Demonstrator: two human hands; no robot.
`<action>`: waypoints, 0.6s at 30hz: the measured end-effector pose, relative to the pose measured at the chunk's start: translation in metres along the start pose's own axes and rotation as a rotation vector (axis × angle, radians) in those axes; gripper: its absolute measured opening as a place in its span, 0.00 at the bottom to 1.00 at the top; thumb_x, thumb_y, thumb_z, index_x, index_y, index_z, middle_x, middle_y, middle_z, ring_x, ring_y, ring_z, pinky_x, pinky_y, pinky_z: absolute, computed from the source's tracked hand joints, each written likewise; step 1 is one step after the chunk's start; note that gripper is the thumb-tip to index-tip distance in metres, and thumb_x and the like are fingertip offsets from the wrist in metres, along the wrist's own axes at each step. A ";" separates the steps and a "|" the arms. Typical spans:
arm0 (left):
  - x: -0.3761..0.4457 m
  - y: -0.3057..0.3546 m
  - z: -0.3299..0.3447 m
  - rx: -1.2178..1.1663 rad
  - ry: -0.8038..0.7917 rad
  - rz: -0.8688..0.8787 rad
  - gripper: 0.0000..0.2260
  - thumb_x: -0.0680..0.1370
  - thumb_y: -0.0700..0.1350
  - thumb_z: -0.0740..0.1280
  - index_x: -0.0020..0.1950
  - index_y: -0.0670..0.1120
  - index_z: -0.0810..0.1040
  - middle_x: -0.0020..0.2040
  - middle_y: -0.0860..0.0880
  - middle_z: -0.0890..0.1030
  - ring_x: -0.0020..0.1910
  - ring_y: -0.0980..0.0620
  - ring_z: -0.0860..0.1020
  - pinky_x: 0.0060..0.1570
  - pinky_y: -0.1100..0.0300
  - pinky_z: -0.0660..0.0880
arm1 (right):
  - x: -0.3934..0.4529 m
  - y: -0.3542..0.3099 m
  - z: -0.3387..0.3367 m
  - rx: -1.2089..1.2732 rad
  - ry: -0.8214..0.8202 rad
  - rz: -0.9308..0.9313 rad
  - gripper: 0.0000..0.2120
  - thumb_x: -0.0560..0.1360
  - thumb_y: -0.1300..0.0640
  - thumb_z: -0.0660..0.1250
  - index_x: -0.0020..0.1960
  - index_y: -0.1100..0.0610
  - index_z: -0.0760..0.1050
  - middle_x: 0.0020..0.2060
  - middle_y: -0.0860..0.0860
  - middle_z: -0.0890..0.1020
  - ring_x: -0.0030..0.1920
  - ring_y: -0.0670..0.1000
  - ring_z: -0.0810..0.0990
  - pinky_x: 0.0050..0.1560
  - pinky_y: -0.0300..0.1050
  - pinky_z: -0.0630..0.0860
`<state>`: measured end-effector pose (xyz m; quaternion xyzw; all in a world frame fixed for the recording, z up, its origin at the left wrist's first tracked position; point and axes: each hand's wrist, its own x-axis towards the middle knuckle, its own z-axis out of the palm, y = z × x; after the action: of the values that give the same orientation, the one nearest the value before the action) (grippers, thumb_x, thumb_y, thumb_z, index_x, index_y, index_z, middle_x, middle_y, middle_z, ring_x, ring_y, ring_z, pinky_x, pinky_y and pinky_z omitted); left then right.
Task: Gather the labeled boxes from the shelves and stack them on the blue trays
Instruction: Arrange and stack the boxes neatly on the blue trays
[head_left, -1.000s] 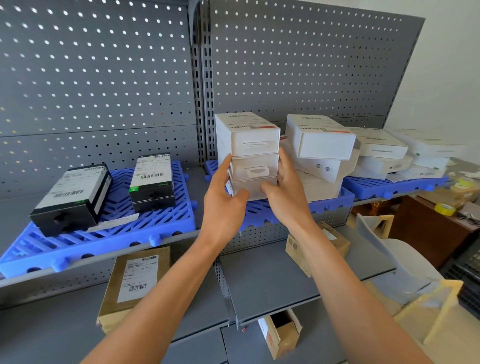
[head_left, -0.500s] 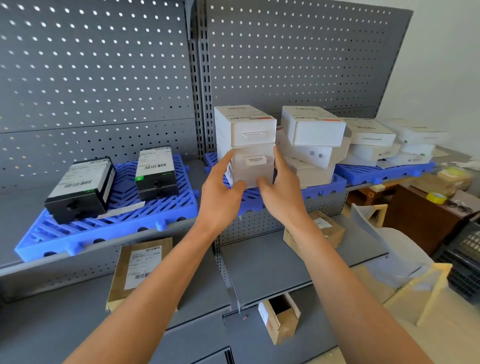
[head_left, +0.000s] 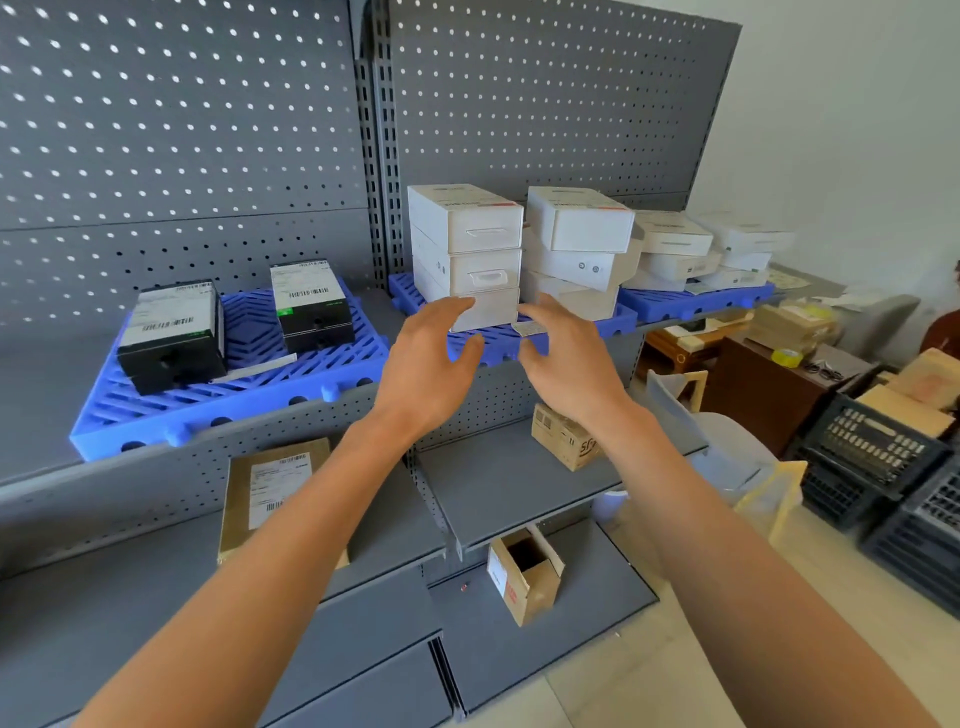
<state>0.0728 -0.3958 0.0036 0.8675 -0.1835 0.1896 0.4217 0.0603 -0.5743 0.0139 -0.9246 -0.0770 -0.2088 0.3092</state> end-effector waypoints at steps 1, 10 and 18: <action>-0.004 0.002 0.000 0.012 -0.004 0.003 0.21 0.83 0.50 0.64 0.76 0.52 0.69 0.75 0.53 0.70 0.75 0.52 0.66 0.71 0.49 0.68 | -0.005 0.000 -0.004 -0.013 -0.006 0.009 0.22 0.81 0.60 0.61 0.75 0.55 0.69 0.75 0.52 0.69 0.72 0.51 0.67 0.67 0.36 0.62; -0.005 0.035 0.021 -0.138 0.001 -0.025 0.20 0.83 0.48 0.65 0.75 0.50 0.70 0.75 0.53 0.71 0.75 0.55 0.66 0.71 0.62 0.62 | -0.015 0.027 -0.031 -0.092 0.028 0.059 0.24 0.81 0.54 0.62 0.76 0.51 0.66 0.75 0.51 0.68 0.67 0.59 0.74 0.65 0.51 0.71; 0.037 0.058 0.077 -0.287 0.100 -0.051 0.27 0.81 0.46 0.67 0.79 0.55 0.63 0.76 0.58 0.67 0.73 0.60 0.66 0.72 0.50 0.69 | 0.023 0.091 -0.062 0.049 0.173 0.028 0.27 0.80 0.55 0.66 0.77 0.53 0.62 0.71 0.49 0.73 0.70 0.50 0.70 0.69 0.45 0.69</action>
<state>0.0907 -0.4966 0.0162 0.7922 -0.1656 0.1936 0.5546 0.0844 -0.6836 0.0196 -0.8962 -0.0424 -0.2817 0.3402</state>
